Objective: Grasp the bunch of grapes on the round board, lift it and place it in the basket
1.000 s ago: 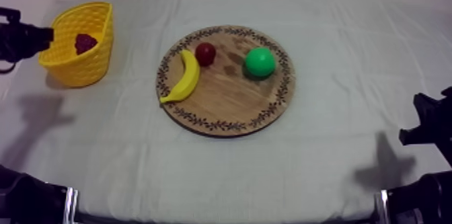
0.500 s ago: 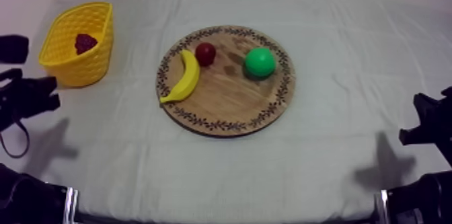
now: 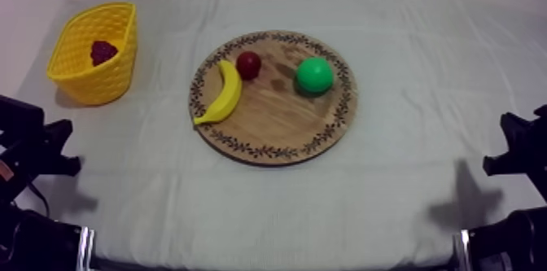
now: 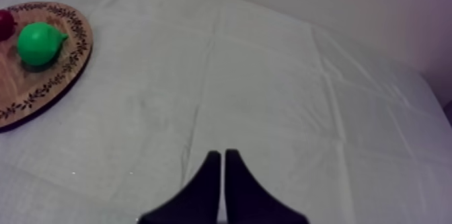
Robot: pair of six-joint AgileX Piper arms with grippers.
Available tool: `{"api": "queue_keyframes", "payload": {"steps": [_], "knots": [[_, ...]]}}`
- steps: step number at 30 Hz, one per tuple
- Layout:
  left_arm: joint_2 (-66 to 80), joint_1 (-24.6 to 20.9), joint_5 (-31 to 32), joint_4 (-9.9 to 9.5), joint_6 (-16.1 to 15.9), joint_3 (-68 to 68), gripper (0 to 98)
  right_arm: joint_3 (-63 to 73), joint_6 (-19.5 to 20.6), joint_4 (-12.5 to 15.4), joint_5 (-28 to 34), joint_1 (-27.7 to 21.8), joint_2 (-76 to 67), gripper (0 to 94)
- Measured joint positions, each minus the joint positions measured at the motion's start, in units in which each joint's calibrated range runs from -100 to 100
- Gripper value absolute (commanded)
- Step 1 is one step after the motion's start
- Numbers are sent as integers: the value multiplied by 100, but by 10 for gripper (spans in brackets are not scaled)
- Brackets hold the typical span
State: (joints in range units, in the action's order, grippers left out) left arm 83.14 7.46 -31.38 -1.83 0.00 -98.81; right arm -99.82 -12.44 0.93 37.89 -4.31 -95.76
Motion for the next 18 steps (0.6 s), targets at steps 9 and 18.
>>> {"api": "queue_keyframes", "payload": {"steps": [9, 18], "knots": [[523, -49, -54, -4, 430, -33, 0, 0, 0, 0, 0, 0, 0, 3], [1410, -190, -53, -11, 1171, -90, 1, 0, 0, 0, 0, 0, 0, 3]]}}
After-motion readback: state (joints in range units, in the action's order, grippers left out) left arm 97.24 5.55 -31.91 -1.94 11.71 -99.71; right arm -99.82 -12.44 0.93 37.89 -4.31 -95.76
